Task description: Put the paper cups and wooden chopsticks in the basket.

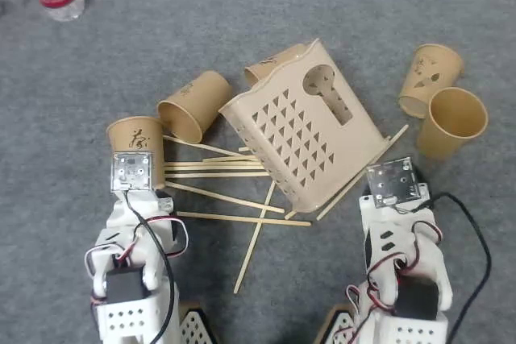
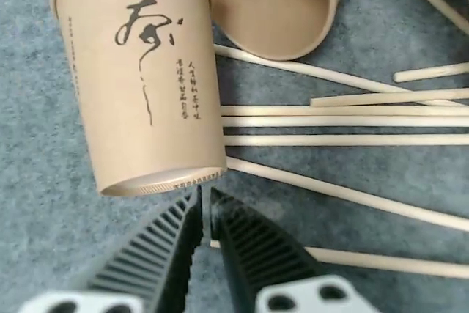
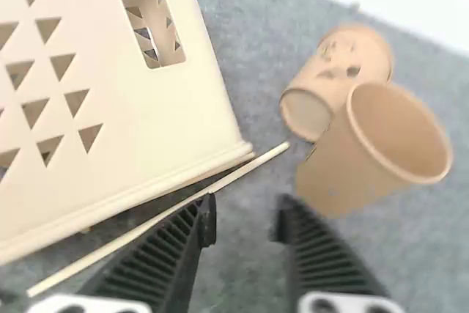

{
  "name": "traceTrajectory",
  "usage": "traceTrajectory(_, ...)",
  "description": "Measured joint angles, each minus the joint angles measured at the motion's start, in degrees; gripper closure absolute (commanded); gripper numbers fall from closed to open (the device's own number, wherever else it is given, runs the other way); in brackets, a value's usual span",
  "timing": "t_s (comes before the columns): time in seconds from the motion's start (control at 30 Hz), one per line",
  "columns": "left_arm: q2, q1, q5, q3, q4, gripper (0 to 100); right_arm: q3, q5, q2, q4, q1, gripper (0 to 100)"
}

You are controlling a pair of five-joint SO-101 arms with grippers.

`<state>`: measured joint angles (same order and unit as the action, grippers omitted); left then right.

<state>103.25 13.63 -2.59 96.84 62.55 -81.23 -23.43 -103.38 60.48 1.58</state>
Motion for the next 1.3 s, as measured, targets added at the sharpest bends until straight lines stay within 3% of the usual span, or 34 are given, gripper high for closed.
traceTrajectory(0.37, 0.0, 0.5, 0.0, 0.0, 0.0, 99, 10.9, -0.4, 0.1, 4.1, -0.1, 85.0)
traceTrajectory(0.5, 0.0, 0.5, 0.6, 0.0, -0.2, 99, 17.2, -0.3, 8.5, 7.4, -3.8, 85.0)
traceTrajectory(0.8, 0.0, 0.5, 2.7, 0.0, -0.2, 99, 43.7, 3.6, 41.6, 17.1, -14.3, 85.0)
traceTrajectory(1.03, 0.0, 0.5, 2.7, 0.0, -0.2, 99, 63.7, -2.5, 70.5, 18.9, -14.3, 84.4)
traceTrajectory(1.2, 0.0, 0.5, 3.0, 0.0, -0.2, 99, 85.0, -3.0, 90.7, 21.0, -11.8, 69.9)
traceTrajectory(1.3, 0.0, 0.5, 3.0, 0.0, -0.2, 99, 97.9, -3.4, 102.3, 24.0, -11.3, 71.2)
